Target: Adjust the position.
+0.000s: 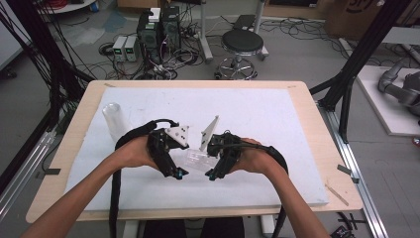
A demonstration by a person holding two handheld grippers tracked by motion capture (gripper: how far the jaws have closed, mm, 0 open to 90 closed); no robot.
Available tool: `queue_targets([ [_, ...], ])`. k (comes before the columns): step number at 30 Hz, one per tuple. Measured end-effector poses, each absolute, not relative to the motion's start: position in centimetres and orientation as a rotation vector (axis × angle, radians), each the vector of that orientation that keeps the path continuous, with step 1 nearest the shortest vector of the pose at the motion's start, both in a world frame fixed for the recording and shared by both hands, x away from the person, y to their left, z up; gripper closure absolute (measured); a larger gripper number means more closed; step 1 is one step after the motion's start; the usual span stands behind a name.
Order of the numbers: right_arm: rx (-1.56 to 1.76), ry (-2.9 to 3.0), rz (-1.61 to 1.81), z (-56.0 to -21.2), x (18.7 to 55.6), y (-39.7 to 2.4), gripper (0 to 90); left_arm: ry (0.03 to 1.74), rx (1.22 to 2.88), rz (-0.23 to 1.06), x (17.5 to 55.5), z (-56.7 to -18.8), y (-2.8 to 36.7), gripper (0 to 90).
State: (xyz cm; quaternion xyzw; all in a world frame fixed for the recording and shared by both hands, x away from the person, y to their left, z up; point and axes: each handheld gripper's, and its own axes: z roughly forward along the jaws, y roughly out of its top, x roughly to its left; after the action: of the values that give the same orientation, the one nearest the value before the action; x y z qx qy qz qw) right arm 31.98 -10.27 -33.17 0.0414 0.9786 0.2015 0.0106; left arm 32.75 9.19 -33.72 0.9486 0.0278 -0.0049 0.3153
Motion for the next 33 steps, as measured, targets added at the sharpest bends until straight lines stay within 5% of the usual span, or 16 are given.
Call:
queue_targets([
  [15, 0.13, 3.055, 0.63, -33.2, 32.0, -10.2, 32.3, 0.014, 2.513, -0.022, 32.8, -33.6, 8.0, 26.2],
  [21, 0.119, 3.057, 0.632, -33.2, 32.0, -10.1, 32.3, 0.007, 2.504, -0.014, 32.8, -33.7, 8.0, 39.1],
  [33, 0.111, 3.056, 0.64, -33.3, 32.0, -10.1, 32.2, 0.013, 2.487, -0.016, 32.7, -33.9, 8.2, 41.5],
])
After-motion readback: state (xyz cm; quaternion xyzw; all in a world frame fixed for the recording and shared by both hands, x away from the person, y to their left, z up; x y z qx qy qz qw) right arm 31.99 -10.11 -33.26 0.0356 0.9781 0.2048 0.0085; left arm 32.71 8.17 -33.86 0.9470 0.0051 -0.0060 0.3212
